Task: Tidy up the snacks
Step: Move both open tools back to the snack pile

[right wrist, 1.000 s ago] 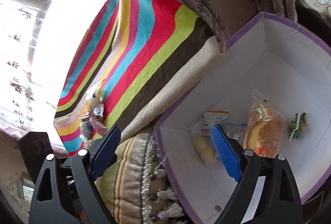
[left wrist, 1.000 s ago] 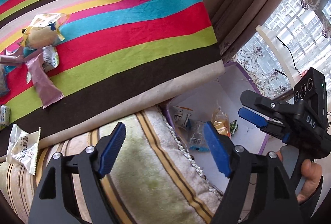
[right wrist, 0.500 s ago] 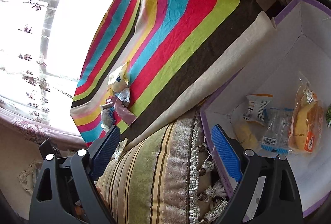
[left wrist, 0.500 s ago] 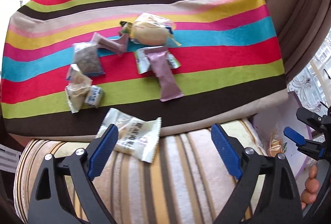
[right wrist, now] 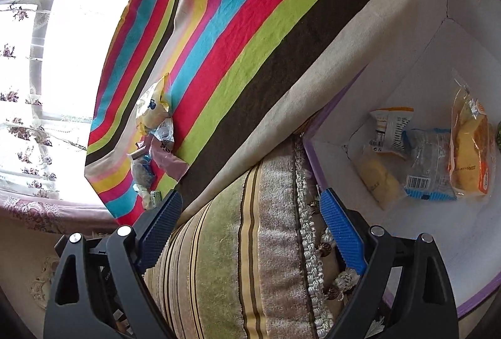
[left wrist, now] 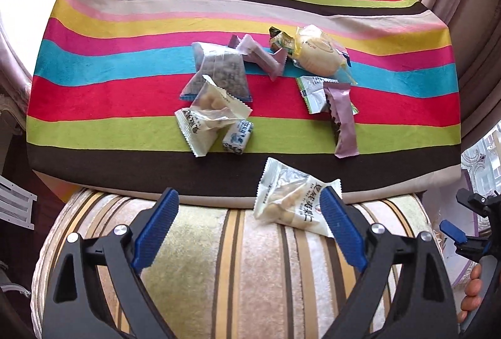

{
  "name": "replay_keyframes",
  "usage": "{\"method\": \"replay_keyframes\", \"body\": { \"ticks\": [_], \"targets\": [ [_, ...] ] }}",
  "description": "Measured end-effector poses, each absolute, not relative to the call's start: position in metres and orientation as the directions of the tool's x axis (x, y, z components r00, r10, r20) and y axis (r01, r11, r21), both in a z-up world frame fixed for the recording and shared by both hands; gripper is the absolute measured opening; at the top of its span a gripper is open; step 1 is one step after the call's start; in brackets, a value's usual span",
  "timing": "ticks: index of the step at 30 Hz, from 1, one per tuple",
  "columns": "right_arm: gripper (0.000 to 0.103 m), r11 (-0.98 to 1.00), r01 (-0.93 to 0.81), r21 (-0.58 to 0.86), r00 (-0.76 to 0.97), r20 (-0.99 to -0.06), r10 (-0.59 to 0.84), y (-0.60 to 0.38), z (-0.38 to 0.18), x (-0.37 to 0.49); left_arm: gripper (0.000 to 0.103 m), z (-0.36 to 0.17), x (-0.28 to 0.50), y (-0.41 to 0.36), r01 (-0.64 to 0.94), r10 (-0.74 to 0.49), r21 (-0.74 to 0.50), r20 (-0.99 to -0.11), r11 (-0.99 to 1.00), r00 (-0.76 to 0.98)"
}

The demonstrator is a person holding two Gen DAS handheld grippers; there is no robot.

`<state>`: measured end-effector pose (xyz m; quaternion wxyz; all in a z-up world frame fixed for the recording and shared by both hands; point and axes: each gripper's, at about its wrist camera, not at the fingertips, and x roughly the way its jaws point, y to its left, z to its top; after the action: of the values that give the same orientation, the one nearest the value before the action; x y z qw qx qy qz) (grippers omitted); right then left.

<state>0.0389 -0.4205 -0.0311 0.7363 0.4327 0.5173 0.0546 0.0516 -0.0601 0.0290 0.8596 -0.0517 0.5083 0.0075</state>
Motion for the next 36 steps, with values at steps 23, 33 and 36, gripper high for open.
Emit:
{"method": "replay_keyframes", "body": {
  "ticks": [23, 33, 36],
  "targets": [
    [0.088, 0.755, 0.353, 0.552, 0.388, -0.821, 0.419, -0.376, -0.031, 0.069, 0.091, 0.018, 0.056, -0.001, -0.076, -0.183, -0.250, -0.856, 0.965, 0.483],
    [0.088, 0.869, 0.253, 0.425, 0.415, -0.859, 0.300, -0.349, -0.015, 0.085, 0.091, 0.010, 0.064, 0.011, -0.082, -0.234, -0.307, -0.849, 0.948, 0.473],
    [0.088, 0.910, 0.190, 0.368, 0.432, -0.864, 0.259, -0.332, -0.007, 0.090, 0.091, 0.008, 0.067, 0.013, -0.087, -0.238, -0.314, -0.848, 0.945, 0.473]
  ]
}}
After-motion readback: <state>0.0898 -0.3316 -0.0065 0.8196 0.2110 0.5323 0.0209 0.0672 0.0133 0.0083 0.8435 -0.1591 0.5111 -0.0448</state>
